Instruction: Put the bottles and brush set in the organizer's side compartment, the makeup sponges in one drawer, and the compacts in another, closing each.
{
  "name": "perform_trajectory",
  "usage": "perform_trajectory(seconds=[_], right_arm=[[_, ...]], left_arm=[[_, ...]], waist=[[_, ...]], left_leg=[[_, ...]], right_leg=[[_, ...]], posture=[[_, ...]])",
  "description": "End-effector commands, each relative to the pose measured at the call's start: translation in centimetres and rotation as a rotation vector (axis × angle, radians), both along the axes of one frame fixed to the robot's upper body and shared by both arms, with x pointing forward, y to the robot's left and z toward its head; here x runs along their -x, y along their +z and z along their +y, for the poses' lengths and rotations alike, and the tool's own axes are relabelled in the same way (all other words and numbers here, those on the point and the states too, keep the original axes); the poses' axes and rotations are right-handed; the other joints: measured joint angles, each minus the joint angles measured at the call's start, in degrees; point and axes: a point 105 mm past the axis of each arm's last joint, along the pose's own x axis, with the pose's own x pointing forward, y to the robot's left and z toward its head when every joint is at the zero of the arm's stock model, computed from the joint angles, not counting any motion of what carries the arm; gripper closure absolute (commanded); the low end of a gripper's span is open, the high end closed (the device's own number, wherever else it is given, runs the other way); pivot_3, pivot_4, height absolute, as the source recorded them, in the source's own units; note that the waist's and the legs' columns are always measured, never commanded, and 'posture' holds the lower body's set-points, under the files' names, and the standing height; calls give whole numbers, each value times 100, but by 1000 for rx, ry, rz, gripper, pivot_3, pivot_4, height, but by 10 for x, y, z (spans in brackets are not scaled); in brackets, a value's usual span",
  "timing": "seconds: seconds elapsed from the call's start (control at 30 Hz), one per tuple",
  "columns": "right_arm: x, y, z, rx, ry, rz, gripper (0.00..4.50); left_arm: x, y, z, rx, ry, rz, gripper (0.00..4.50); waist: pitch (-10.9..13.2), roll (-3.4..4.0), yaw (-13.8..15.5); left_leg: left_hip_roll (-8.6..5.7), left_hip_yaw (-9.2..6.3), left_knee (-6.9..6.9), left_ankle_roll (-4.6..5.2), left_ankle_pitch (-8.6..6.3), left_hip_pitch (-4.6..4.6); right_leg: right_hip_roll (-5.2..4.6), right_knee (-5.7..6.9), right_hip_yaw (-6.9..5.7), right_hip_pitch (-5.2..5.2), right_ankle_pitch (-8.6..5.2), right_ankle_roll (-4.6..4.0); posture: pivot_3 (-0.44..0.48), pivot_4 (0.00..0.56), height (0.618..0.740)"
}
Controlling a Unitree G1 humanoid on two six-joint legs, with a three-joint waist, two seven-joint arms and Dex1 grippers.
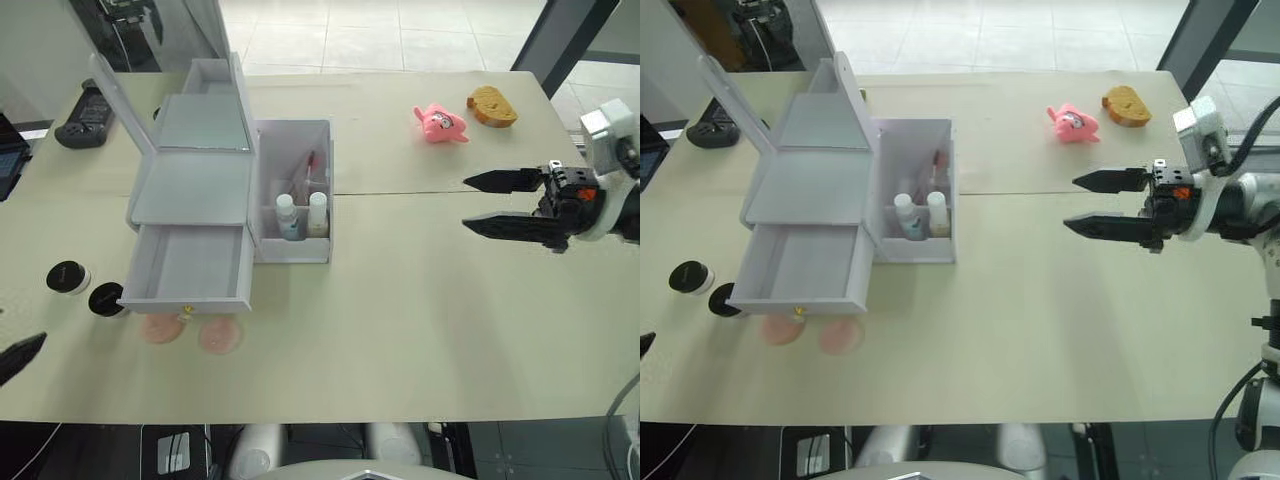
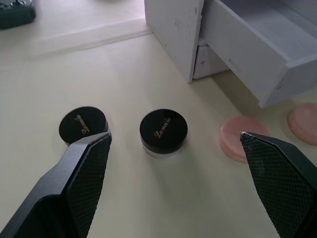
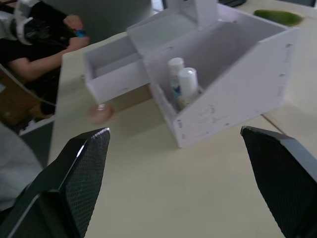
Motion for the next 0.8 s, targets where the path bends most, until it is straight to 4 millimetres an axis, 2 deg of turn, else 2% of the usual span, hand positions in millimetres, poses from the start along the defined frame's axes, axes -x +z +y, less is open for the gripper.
perform_trajectory(seconds=[0.03,0.23,0.33,0.47,0.67,0.8], right_arm=[[12,15,15,37,119,-43,0],[10,30,32,72,195,-83,0],[9,34,38,79,224,-83,0],[6,38,41,108,248,-100,0],[8,44,42,140,296,-114,0],[7,43,45,163,296,-116,0]], left_arm=[[9,1,-16,-6,-50,33,7],[26,-12,-55,62,-99,75,7],[38,-25,-74,75,-122,93,7],[53,-37,-89,87,-139,135,7],[50,-49,-105,54,-112,104,7],[44,-66,-118,4,-104,99,7]], waist=[[-1,-2,51],[0,-4,78],[2,-6,82],[3,-9,97],[4,-11,143],[4,-11,160]], left_leg=[[2,2,2,0,0,4],[7,13,2,-1,-1,-1],[6,15,5,-1,-1,-6],[8,17,10,-1,-1,-7],[6,19,22,0,-2,-12],[6,20,25,1,-3,-14]], right_leg=[[1,1,0,3,0,0],[3,0,3,-2,2,-3],[2,-3,4,-3,2,-4],[4,-1,2,-2,2,-4],[3,-3,1,1,3,-4],[4,-3,1,1,3,-5]], posture=[[0,150,740],[0,150,740],[0,150,740],[0,150,740],[0,150,740],[0,150,740]])
